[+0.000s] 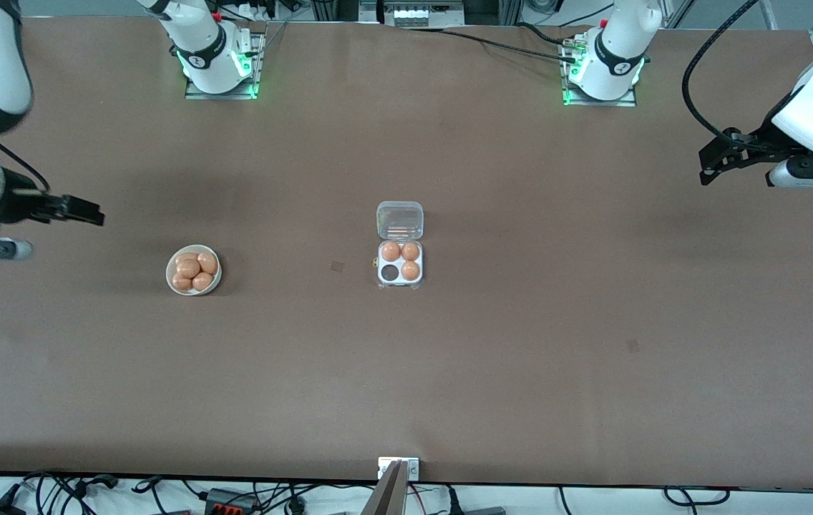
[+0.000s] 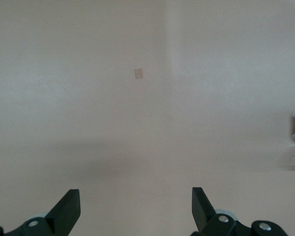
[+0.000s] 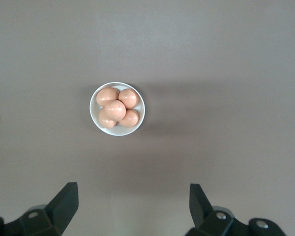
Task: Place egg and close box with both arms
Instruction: 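Reach the right gripper toward the white bowl of brown eggs, then lower the right gripper into the bowl and grasp one egg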
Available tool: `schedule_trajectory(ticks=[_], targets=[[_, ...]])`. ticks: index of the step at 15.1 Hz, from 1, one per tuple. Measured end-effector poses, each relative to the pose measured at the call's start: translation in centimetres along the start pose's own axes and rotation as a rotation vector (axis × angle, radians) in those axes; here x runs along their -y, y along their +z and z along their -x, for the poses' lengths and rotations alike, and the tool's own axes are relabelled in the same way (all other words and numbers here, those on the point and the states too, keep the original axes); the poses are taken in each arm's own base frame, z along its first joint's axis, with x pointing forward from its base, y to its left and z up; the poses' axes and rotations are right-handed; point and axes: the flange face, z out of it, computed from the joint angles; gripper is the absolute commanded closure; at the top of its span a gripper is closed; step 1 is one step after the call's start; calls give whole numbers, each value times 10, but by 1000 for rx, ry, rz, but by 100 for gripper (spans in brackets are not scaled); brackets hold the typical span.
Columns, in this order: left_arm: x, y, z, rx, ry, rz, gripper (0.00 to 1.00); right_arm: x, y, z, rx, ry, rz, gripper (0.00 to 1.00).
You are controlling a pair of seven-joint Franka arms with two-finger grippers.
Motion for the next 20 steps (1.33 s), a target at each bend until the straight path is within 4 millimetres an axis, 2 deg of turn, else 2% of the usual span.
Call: schedule_trajectory(ticks=[6, 9, 13, 20], targets=[[3, -1, 5, 42, -3, -14, 0, 22, 110, -50, 73, -34, -2, 0], [3, -6, 5, 37, -2, -18, 0, 24, 151, -62, 106, -37, -3, 0], [3, -7, 5, 38, -2, -18, 0, 33, 178, -65, 149, -50, -2, 0], [1, -6, 7, 52, 2, -19, 0, 40, 209, -69, 185, -34, -49, 0]])
